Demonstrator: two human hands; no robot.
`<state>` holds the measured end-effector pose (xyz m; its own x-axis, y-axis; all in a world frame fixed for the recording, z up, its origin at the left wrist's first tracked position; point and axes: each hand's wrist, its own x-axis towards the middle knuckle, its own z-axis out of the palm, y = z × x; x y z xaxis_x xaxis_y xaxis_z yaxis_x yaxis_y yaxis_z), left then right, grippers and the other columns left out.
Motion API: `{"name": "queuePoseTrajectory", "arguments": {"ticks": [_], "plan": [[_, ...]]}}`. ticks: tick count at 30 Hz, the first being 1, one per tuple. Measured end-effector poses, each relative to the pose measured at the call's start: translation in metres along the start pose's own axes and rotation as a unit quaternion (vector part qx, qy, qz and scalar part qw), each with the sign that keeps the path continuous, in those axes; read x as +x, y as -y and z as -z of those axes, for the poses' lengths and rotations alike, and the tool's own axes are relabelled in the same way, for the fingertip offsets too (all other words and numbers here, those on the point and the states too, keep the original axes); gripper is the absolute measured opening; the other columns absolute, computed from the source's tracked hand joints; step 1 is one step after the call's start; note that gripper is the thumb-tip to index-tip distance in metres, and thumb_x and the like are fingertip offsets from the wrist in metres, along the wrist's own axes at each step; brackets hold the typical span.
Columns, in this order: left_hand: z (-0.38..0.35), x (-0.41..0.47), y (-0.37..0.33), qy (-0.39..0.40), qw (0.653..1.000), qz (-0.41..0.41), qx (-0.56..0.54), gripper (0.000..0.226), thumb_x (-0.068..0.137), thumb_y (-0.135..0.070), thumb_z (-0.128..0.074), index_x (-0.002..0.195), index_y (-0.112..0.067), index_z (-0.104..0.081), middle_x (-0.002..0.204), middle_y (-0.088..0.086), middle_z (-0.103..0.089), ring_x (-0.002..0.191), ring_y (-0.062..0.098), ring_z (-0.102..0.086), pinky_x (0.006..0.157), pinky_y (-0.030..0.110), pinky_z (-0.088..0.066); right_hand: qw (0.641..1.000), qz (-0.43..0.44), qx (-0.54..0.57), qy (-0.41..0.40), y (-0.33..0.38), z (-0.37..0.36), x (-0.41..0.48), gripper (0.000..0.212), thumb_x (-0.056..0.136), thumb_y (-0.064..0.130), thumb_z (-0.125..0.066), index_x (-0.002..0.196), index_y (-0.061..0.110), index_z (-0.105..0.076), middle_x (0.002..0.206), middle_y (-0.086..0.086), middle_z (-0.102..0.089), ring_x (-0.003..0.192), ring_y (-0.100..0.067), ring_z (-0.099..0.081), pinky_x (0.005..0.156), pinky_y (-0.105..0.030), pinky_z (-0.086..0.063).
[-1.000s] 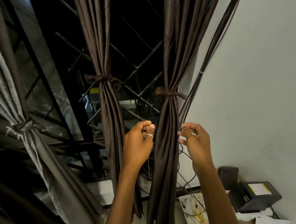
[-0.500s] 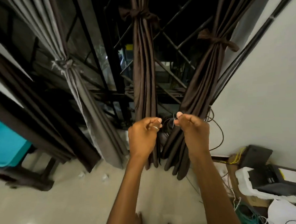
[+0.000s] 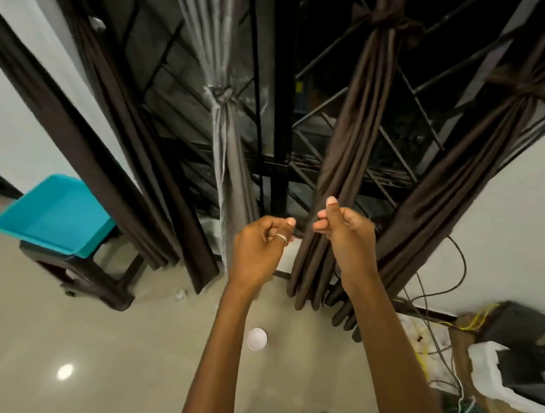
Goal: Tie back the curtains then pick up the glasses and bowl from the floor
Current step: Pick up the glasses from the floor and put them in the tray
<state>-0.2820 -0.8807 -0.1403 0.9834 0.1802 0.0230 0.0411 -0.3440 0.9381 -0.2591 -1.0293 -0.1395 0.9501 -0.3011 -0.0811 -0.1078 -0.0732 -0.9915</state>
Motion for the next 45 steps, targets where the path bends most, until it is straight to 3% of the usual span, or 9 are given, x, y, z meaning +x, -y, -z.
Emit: {"name": "queuePoseTrajectory", "arguments": {"ticks": [4, 10, 16, 20, 26, 31, 37, 42, 45], "plan": [[0.068, 0.01, 0.029, 0.026, 1.0, -0.001, 0.01, 0.014, 0.096, -0.04, -0.063, 0.096, -0.029, -0.072, 0.078, -0.019, -0.074, 0.076, -0.001, -0.069, 0.075, 0.022, -0.055, 1.0, -0.002, -0.004, 0.031, 0.003, -0.07, -0.02, 0.034, 0.102, 0.041, -0.058, 0.081, 0.019, -0.073, 0.072, 0.002, -0.076, 0.079, -0.018, -0.075, 0.095, -0.05, -0.056], [0.189, 0.036, 0.083, 0.025, 1.0, 0.015, 0.012, 0.01, 0.096, -0.027, -0.061, 0.093, -0.032, -0.069, 0.086, -0.009, -0.076, 0.086, 0.008, -0.071, 0.087, 0.034, -0.057, 0.994, -0.013, -0.053, 0.092, -0.007, -0.184, -0.06, 0.026, 0.102, 0.036, -0.06, 0.085, 0.019, -0.072, 0.073, 0.003, -0.076, 0.078, -0.013, -0.075, 0.094, -0.05, -0.057], [0.264, 0.051, 0.139, 0.017, 0.998, 0.046, 0.031, 0.017, 0.096, -0.019, -0.056, 0.094, -0.028, -0.07, 0.085, -0.015, -0.073, 0.079, -0.003, -0.066, 0.078, 0.027, -0.055, 0.988, -0.036, -0.065, 0.132, -0.019, -0.275, -0.084, 0.019, 0.101, 0.033, -0.06, 0.095, 0.02, -0.073, 0.08, 0.006, -0.077, 0.08, -0.008, -0.074, 0.085, -0.033, -0.058], [0.285, 0.066, 0.168, 0.006, 0.998, 0.067, 0.015, 0.013, 0.099, -0.03, -0.057, 0.094, -0.032, -0.069, 0.079, -0.019, -0.071, 0.078, -0.005, -0.067, 0.079, 0.028, -0.057, 0.985, -0.058, -0.059, 0.15, -0.02, -0.315, -0.081, 0.014, 0.101, 0.027, -0.061, 0.103, 0.018, -0.072, 0.087, -0.001, -0.078, 0.085, -0.014, -0.076, 0.08, -0.025, -0.056], [0.298, 0.102, 0.191, 0.013, 0.996, 0.074, 0.049, 0.018, 0.1, -0.03, -0.056, 0.085, -0.038, -0.063, 0.072, -0.024, -0.068, 0.07, -0.006, -0.065, 0.065, 0.009, -0.05, 0.979, -0.093, -0.082, 0.163, -0.04, -0.354, -0.052, 0.013, 0.101, 0.024, -0.061, 0.097, 0.019, -0.073, 0.089, 0.0, -0.078, 0.078, -0.006, -0.075, 0.072, -0.016, -0.057], [0.308, 0.145, 0.211, 0.057, 0.99, 0.088, 0.098, 0.018, 0.099, -0.016, -0.054, 0.098, -0.028, -0.066, 0.084, -0.019, -0.067, 0.085, -0.001, -0.065, 0.084, 0.025, -0.054, 0.97, -0.155, -0.071, 0.175, -0.064, -0.404, -0.013, 0.014, 0.101, 0.027, -0.061, 0.094, 0.022, -0.072, 0.092, 0.001, -0.079, 0.079, -0.006, -0.075, 0.078, -0.025, -0.058], [0.309, 0.187, 0.238, 0.089, 0.981, 0.136, 0.105, 0.039, 0.094, 0.001, -0.05, 0.087, -0.035, -0.063, 0.092, -0.011, -0.068, 0.092, 0.01, -0.068, 0.091, 0.042, -0.058, 0.964, -0.183, -0.075, 0.175, -0.095, -0.437, 0.02, 0.015, 0.1, 0.033, -0.061, 0.091, 0.027, -0.072, 0.082, 0.014, -0.078, 0.079, -0.003, -0.076, 0.077, -0.024, -0.058], [0.321, 0.213, 0.255, 0.127, 0.974, 0.154, 0.107, 0.038, 0.096, -0.003, -0.051, 0.085, -0.037, -0.064, 0.094, -0.009, -0.068, 0.095, 0.012, -0.068, 0.092, 0.038, -0.057, 0.966, -0.218, -0.051, 0.128, -0.102, -0.454, 0.032, 0.016, 0.1, 0.026, -0.061, 0.088, 0.023, -0.072, 0.078, 0.01, -0.078, 0.075, -0.003, -0.075, 0.061, -0.012, -0.052], [0.34, 0.226, 0.276, 0.148, 0.972, 0.153, 0.095, 0.035, 0.095, -0.002, -0.051, 0.09, -0.034, -0.064, 0.092, -0.014, -0.068, 0.091, 0.005, -0.067, 0.089, 0.03, -0.057, 0.963, -0.239, -0.045, 0.112, -0.11, -0.478, 0.031, 0.016, 0.101, 0.023, -0.061, 0.093, 0.016, -0.073, 0.088, 0.0, -0.078, 0.077, -0.01, -0.076, 0.072, -0.021, -0.058]]}}
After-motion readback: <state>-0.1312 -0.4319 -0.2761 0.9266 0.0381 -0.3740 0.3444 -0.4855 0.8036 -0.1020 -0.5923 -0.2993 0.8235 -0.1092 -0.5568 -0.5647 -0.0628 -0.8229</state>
